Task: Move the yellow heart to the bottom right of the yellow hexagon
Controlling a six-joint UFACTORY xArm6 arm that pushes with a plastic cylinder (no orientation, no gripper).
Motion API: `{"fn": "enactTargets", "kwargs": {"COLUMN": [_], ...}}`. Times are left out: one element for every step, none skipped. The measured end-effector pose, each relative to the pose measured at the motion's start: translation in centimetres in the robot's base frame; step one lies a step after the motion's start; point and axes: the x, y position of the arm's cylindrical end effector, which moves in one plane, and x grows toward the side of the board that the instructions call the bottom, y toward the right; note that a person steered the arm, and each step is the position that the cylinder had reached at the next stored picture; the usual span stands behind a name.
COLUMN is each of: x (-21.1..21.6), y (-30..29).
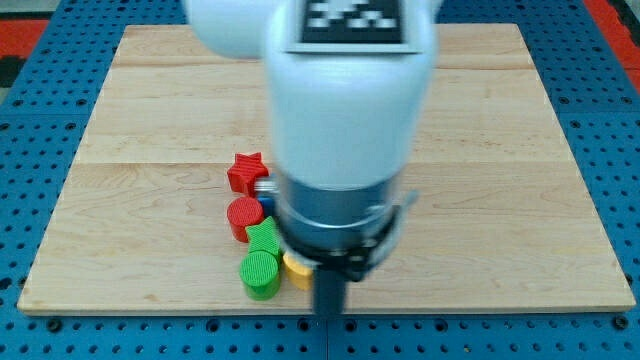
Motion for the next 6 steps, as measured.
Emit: {"fn": "enactTargets", "kwargs": {"x": [-2.3, -3.7, -3.7, -3.7, -4.0, -5.5], "y": [-2.3, -1.8, 0.8, 3.2, 1.5, -2.1]}}
